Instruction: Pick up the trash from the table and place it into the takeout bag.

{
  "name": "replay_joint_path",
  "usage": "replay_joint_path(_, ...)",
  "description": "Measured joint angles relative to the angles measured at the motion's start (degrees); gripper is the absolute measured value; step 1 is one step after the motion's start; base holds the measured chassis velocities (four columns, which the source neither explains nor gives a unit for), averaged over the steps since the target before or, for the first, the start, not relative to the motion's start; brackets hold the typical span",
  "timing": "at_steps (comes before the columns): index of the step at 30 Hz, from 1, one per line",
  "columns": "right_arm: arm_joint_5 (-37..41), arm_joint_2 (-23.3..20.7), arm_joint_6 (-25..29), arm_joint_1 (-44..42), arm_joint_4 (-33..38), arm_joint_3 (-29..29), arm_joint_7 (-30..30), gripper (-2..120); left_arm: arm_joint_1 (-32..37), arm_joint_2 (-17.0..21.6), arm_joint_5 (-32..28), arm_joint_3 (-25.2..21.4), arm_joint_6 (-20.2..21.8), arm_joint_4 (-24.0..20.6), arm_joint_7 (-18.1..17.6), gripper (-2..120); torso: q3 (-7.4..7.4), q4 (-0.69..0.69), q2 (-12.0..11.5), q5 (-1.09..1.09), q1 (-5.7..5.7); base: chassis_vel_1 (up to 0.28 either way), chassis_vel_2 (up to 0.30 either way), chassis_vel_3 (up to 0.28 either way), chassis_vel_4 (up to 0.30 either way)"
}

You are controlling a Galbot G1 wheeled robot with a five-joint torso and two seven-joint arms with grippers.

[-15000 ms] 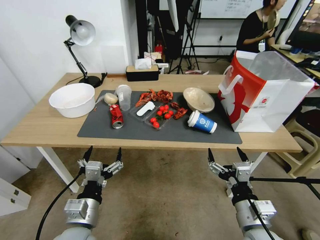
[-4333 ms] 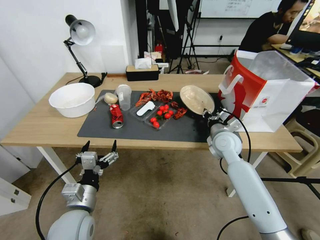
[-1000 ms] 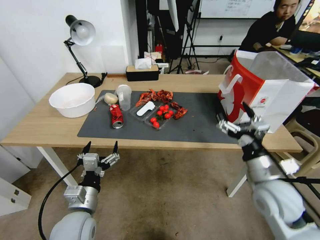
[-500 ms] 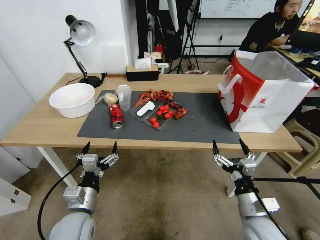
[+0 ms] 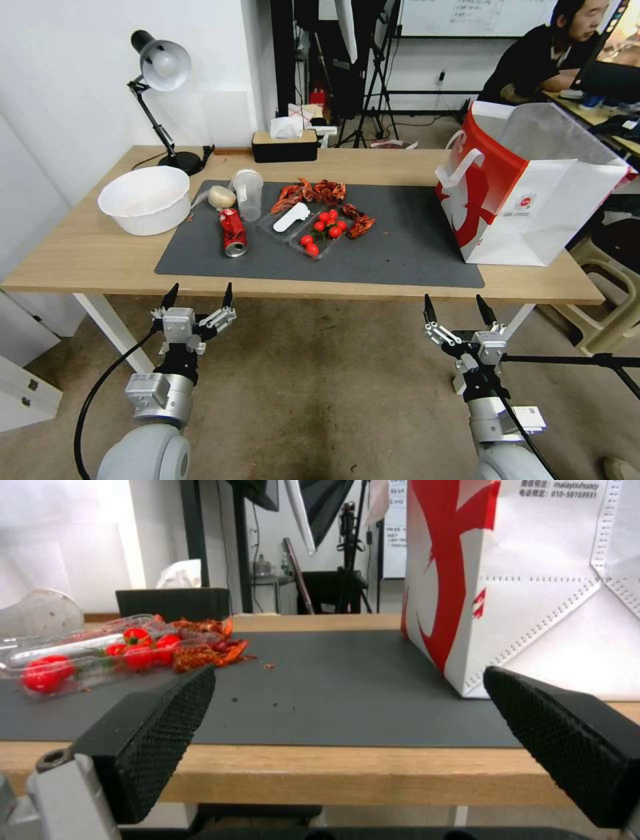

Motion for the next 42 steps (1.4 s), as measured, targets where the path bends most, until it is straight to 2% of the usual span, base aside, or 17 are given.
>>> replay_joint_path(9, 0.0, 0.1, 0.0, 0.3, 0.0, 0.1, 0.0, 100, -0.8, 0.6, -0.9, 0.3, 0.0, 0.5, 0.0, 100, 0.00, 0.01, 0.0, 0.00, 0.00, 0.000, 0.000, 0.000, 0.000)
replay_joint_path(14, 0.0, 0.4, -0.2, 0.6, 0.1, 0.1, 0.0, 99, -3.7, 2.2, -3.6, 1.4, 0.0, 2.2, -0.2, 100, 0.00, 0.00, 0.0, -0.01, 0.00, 0.000, 0.000, 0.000, 0.000)
replay_joint_path(16, -0.2, 0.8, -0.4, 0.7, 0.3, 0.1, 0.0, 99, -6.1, 3.8, -8.2, 3.0, 1.3, 3.2, -0.6, 100, 0.00, 0.00, 0.0, 0.00, 0.00, 0.000, 0.000, 0.000, 0.000)
replay_joint_path(17, -0.2, 0.8, -0.4, 0.7, 0.3, 0.1, 0.0, 99, -6.1, 3.8, -8.2, 3.0, 1.3, 3.2, -0.6, 100, 0.00, 0.00, 0.0, 0.00, 0.00, 0.000, 0.000, 0.000, 0.000)
replay_joint_path(18, -0.5, 1.1, -0.5, 0.8, 0.4, 0.0, 0.0, 99, -8.6, 5.4, -14.4, 5.4, 4.2, 3.5, -3.2, 100, 0.00, -0.01, 0.0, 0.01, 0.00, 0.000, 0.000, 0.000, 0.000)
replay_joint_path(19, -0.9, 1.3, -0.6, 0.8, 0.5, -0.1, 0.0, 99, -10.6, 6.4, -17.6, 6.6, 6.1, 4.1, -4.5, 100, 0.00, 0.00, 0.0, 0.01, 0.00, 0.000, 0.000, 0.000, 0.000)
replay_joint_path(21, -1.1, 1.5, -0.8, 0.8, 0.7, -0.1, 0.0, 99, -12.3, 7.1, -19.2, 7.5, 7.1, 5.1, -5.3, 100, 0.01, 0.00, 0.0, 0.00, 0.00, 0.000, 0.000, 0.000, 0.000)
replay_joint_path(23, -1.4, 2.1, -1.5, 0.7, 1.3, -0.1, 0.1, 98, -17.3, 8.4, -23.6, 9.5, 10.6, 7.9, -8.1, 100, 0.00, 0.00, 0.0, 0.00, 0.00, 0.000, 0.000, 0.000, 0.000)
replay_joint_path(25, -1.4, 2.2, -1.6, 0.7, 1.5, -0.1, 0.1, 98, -19.0, 8.6, -23.9, 9.9, 11.0, 9.0, -8.6, 100, 0.00, -0.01, 0.0, 0.00, 0.00, 0.000, 0.000, 0.000, 0.000)
replay_joint_path(29, -1.8, 2.9, -1.9, 0.7, 1.8, -0.1, 0.1, 98, -25.1, 9.4, -22.6, 10.5, 13.3, 13.9, -10.4, 100, 0.01, 0.00, 0.0, 0.00, 0.00, 0.000, 0.000, 0.000, 0.000)
replay_joint_path(42, -2.2, 3.5, -1.9, 1.1, 1.5, -0.4, 0.1, 94, -29.3, 9.9, -19.4, 11.1, 14.2, 20.2, -11.6, 100, 0.01, 0.00, 0.0, 0.00, 0.00, 0.000, 0.000, 0.000, 0.000)
